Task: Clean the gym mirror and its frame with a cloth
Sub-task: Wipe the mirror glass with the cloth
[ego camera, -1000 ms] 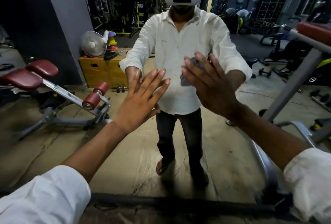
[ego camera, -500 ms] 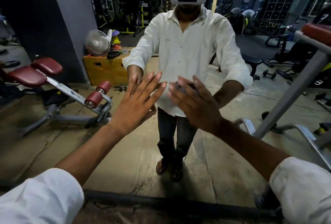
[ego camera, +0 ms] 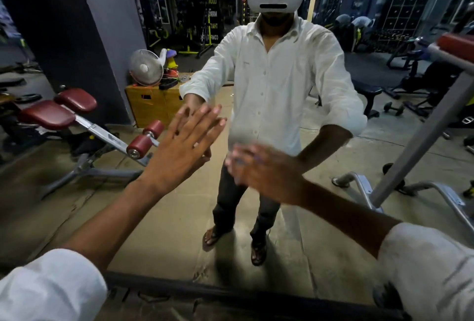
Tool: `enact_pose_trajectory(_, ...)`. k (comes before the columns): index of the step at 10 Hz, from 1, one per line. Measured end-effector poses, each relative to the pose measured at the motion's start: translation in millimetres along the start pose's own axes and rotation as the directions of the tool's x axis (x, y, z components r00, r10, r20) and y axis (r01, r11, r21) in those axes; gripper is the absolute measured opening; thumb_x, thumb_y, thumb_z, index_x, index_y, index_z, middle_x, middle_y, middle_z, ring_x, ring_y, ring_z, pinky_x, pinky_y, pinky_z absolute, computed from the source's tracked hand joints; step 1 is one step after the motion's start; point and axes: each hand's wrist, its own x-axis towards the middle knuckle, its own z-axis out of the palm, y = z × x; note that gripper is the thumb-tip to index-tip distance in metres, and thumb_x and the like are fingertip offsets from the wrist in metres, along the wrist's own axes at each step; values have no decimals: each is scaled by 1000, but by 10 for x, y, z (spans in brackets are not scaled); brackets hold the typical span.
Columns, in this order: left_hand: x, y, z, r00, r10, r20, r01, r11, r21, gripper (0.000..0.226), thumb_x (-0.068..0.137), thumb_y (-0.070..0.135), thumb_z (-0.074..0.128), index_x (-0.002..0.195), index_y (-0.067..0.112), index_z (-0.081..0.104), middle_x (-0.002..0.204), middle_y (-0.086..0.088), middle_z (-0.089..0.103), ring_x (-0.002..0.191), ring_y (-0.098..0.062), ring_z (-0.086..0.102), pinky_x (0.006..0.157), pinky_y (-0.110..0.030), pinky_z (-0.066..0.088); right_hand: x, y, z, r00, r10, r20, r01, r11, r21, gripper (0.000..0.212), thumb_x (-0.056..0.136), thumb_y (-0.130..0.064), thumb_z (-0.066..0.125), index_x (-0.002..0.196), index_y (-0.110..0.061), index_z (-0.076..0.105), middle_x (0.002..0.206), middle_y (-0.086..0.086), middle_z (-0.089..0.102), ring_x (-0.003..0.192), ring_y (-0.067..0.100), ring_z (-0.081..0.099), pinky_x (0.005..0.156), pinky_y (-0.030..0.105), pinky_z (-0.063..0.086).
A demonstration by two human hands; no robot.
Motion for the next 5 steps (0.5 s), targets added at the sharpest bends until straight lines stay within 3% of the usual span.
enact_pose_trajectory(1, -118, -217, -59, 997, -69, -27, 68, 997, -23, 106, 94, 42, 77, 171, 15, 10, 179, -13, -3, 165, -34, 2, 129, -66, 16, 305, 294, -497, 873, 146, -466, -279, 932, -231, 53, 110, -17, 44, 162, -11, 36, 169, 13, 33, 159, 34, 23, 131, 53, 10)
enact_pose_trajectory(2, -227, -427, -95, 991, -125, -40, 123, 991, -51, 104, 94, 42, 75, 171, 13, 12, 178, -14, 2, 165, -34, 4, 130, -65, 13, 550, 530, -977, 708, 207, -676, -455, 865, -211, 52, 108, -5, 34, 159, -8, 42, 168, 13, 36, 157, 39, 26, 129, 58, 18)
enact_pose_trajectory(3, -340, -607, -101, 994, -102, -29, 101, 994, -33, 105, 92, 39, 78, 171, 12, 13, 178, -16, 4, 165, -35, 6, 130, -64, 13, 760, 191, -819, 663, 256, -703, -532, 823, -202, 52, 107, -2, 33, 157, -6, 46, 165, 14, 41, 154, 39, 32, 128, 56, 24)
enact_pose_trajectory(4, -433, -709, -53, 999, -45, 0, 45, 999, -8, 107, 91, 36, 81, 171, 13, 13, 178, -16, 1, 165, -35, 5, 130, -63, 16, 944, -115, 11, 864, 132, -486, -389, 787, -478, 46, 114, -15, 40, 160, -11, 41, 164, 12, 43, 153, 34, 38, 125, 53, 33)
enact_pose_trajectory(5, -459, -763, 4, 1000, -7, 7, 7, 1000, -2, 109, 91, 37, 81, 171, 13, 11, 178, -15, -1, 165, -35, 2, 131, -60, 12, 816, -283, 531, 941, 17, -337, 160, 857, 490, 51, 111, -36, 52, 159, -21, 44, 162, 6, 45, 152, 28, 38, 125, 48, 32)
